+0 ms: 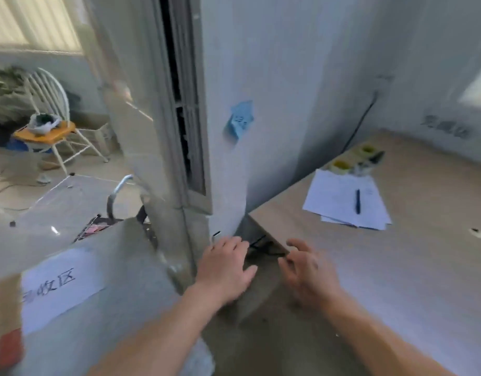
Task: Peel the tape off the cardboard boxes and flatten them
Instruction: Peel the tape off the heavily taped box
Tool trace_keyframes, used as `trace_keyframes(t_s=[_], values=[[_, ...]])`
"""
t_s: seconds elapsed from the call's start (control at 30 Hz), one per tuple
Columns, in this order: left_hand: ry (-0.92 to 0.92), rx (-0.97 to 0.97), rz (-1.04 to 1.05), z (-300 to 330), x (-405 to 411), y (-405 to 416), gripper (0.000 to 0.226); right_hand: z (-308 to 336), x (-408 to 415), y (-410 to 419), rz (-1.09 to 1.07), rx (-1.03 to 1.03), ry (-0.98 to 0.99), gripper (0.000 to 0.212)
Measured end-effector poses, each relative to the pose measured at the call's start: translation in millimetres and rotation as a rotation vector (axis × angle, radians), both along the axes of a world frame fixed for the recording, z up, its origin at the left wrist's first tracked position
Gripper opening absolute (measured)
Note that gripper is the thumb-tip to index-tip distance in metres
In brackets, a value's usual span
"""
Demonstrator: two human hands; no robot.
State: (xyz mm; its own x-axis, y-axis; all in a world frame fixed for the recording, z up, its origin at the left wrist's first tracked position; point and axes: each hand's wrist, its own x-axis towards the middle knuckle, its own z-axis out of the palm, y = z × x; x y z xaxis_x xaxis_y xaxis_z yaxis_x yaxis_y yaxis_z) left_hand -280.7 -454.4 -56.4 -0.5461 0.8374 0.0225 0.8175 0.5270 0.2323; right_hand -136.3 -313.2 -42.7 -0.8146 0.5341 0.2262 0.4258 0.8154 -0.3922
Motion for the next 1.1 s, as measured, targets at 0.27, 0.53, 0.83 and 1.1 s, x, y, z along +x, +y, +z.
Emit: trace_keyframes(t_s=[0.27, 0.53, 0.83, 1.1], values=[[0.031, 0.045, -0.462, 14.9, 111.3, 183.0, 0.052, 21.6, 170.4, 105.9, -0.453, 0.074, 0.020, 0.046], [0.043, 0.105, -0.738, 15.4, 163.0, 290.4, 0.045, 20.2, 239.8, 168.5, -0.733, 0.107, 0.054, 0.038], [0.129, 0.086, -0.987, 18.0, 204.6, 391.1, 0.041, 23.4, 284.1, 220.8, -1.052, 0.086, -0.141, 0.041], [0.150, 0.075, -1.094, 15.1, 272.8, 462.9, 0.040, 1.7, 362.4, 273.4, -1.148, 0.006, -0.162, 0.032]])
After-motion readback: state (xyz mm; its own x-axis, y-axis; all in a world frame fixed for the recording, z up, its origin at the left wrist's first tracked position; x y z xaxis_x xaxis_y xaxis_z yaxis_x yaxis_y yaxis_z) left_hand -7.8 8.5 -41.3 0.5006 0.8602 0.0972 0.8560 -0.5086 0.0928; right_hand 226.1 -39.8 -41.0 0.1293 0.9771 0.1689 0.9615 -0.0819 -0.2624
